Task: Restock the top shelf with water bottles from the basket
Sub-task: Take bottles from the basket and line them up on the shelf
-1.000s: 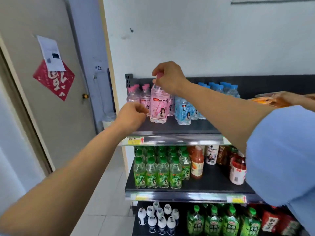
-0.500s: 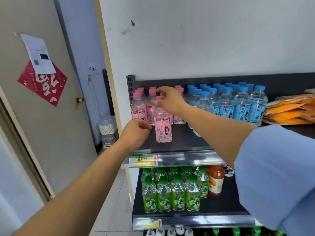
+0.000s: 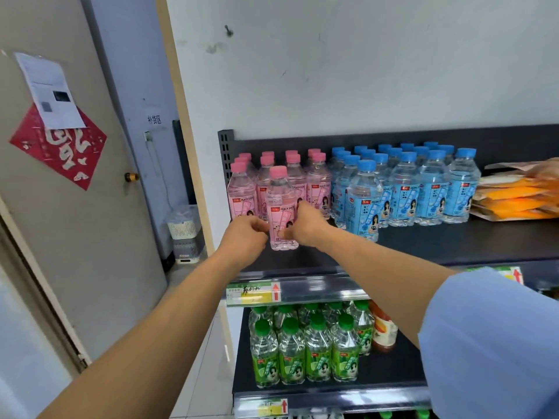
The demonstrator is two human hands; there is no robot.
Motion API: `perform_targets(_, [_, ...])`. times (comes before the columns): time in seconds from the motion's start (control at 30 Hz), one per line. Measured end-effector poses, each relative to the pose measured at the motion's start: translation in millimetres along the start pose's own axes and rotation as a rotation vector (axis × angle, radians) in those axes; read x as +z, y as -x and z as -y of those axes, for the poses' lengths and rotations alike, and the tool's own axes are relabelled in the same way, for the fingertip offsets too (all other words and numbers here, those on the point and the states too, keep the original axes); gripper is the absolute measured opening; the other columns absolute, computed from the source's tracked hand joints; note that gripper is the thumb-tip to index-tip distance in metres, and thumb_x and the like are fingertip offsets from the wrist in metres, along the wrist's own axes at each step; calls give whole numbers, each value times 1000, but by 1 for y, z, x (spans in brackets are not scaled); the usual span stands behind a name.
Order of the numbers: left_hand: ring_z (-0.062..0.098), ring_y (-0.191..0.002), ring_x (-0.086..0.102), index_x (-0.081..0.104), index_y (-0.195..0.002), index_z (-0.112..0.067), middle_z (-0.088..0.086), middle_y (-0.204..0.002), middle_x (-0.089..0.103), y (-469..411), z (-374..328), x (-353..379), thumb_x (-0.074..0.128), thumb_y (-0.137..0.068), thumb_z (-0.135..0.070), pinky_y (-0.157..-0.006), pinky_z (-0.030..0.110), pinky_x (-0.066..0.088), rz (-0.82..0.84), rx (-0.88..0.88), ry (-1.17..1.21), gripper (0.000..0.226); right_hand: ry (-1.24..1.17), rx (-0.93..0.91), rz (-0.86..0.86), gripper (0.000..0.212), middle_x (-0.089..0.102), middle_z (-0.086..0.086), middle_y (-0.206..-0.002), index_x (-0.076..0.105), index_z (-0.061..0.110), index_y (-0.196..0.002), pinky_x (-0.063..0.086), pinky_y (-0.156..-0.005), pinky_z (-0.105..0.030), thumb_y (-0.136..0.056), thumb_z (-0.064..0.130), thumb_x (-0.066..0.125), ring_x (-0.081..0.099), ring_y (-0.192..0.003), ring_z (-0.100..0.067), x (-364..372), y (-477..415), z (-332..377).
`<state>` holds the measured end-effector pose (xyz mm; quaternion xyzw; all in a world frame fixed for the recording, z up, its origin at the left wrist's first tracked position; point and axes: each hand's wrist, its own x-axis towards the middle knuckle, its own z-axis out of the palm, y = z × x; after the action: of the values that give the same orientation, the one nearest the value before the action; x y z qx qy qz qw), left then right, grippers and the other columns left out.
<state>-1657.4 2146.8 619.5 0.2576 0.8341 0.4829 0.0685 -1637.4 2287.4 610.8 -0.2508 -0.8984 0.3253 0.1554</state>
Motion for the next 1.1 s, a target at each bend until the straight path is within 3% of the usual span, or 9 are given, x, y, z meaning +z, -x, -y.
perform_targets(0.1, [28,-99,62,62,-89,-16,7,-100,63,-5,6,1,52,-88,1,-93,40,52,-6,3,2,20,-13,9,-32,65,54,-14,-127,38,1,-130,44,-92,-34,-81,20,75,52,-119,-30,7,-8,3])
perform_targets(0.3, [20,-82,62,66,-100,-10,5,-93,64,-14,17,-6,53,-90,-2,-77,28,51,-20,27,7,18,-37,36,-104,54,54,-16,-125,42,4,-125,45,-88,-35,-83,18,73,54,-114,-32,20,-27,10])
perform_targets(0.4, [20,-82,62,66,-99,-11,4,-91,64,-19,21,-13,53,-90,-3,-81,30,51,-36,7,1,16,-63,46,-122,53,53,-17,-126,40,4,-128,44,-90,-35,-85,15,70,52,-116,-32,26,-32,14])
perform_targets(0.63, [25,-104,62,62,-112,-10,8,-115,64,-35,25,-17,53,-92,-7,-90,31,49,-117,-28,-29,23,-70,43,-114,58,50,-19,-130,36,1,-134,44,-94,-35,-87,11,67,51,-119,-33,30,-35,13])
perform_targets(0.8, [20,-90,63,64,-108,-8,6,-99,65,-34,21,-4,55,-91,-6,-64,18,44,-96,-6,22,20,-79,35,-97,52,54,-18,-126,37,1,-135,48,-92,-38,-90,9,61,54,-114,-33,22,-30,7])
perform_targets(0.87, [20,-86,63,64,-107,-8,4,-94,64,-31,18,-1,54,-91,-6,-60,16,43,-96,7,46,19,-92,26,-124,44,55,-17,-125,44,2,-131,49,-91,-37,-89,4,57,55,-113,-32,18,-25,5])
perform_targets(0.97, [22,-87,64,64,-104,-7,6,-94,65,-22,11,0,54,-91,-5,-70,22,50,-101,23,81,17,-146,-12,-151,29,62,-14,-116,59,2,-114,48,-86,-34,-86,-4,52,57,-108,-28,7,-13,3])
perform_targets(1.03, [21,-85,64,63,-99,-8,8,-94,66,-12,3,1,55,-91,-4,-83,32,53,-98,30,126,13,-196,-61,-165,28,63,-11,-115,63,3,-112,48,-88,-31,-87,-5,52,58,-107,-25,-4,2,3])
perform_targets(1.1, [18,-81,64,62,-99,-11,8,-97,66,5,-7,5,54,-91,-3,-85,33,53,-84,39,160,13,-233,-114,-177,26,64,-7,-110,65,5,-110,47,-85,-27,-88,-3,53,58,-102,-19,-16,23,-1])
